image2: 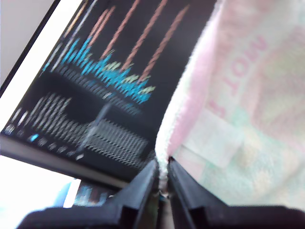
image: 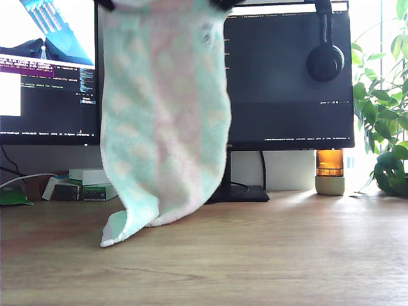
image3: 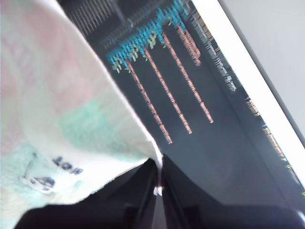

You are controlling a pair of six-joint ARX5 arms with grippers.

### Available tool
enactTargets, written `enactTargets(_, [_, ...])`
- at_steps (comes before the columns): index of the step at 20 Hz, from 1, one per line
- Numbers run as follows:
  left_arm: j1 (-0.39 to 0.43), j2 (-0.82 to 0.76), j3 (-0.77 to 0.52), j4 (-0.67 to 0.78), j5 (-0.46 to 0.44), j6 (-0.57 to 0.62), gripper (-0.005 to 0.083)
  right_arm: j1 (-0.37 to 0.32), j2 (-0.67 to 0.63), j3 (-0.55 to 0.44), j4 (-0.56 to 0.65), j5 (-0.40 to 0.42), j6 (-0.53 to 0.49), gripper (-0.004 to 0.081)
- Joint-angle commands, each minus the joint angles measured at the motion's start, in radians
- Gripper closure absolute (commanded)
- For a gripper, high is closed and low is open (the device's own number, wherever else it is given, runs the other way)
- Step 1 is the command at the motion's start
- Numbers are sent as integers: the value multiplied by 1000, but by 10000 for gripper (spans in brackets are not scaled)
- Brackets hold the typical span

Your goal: Fold the tea towel to a neat square and place it to the right

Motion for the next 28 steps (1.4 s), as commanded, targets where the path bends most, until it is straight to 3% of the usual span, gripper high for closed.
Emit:
enactTargets(1, [12,3,-6,88,-6,39,795,-12,6,92,63,17,2,780])
enactTargets(4, [38,3,26,159,-6,42,794,-21,26,188,62,37,2,780])
enactTargets(9, [52,3,130,151,10,41,795,-21,26,262,42,51,5,780])
enactTargets(12, [52,3,175,41,53,36,795,-21,26,262,0,68,7,780])
enactTargets(17, [52,7,178,-270,177,-87,795,-19,26,262,-253,48,52,780])
enactTargets(22, [52,7,178,-503,217,-108,795,-19,26,262,-520,-117,165,780])
enactTargets(28, [52,7,178,-766,311,-185,795,-19,26,262,-827,-201,285,780])
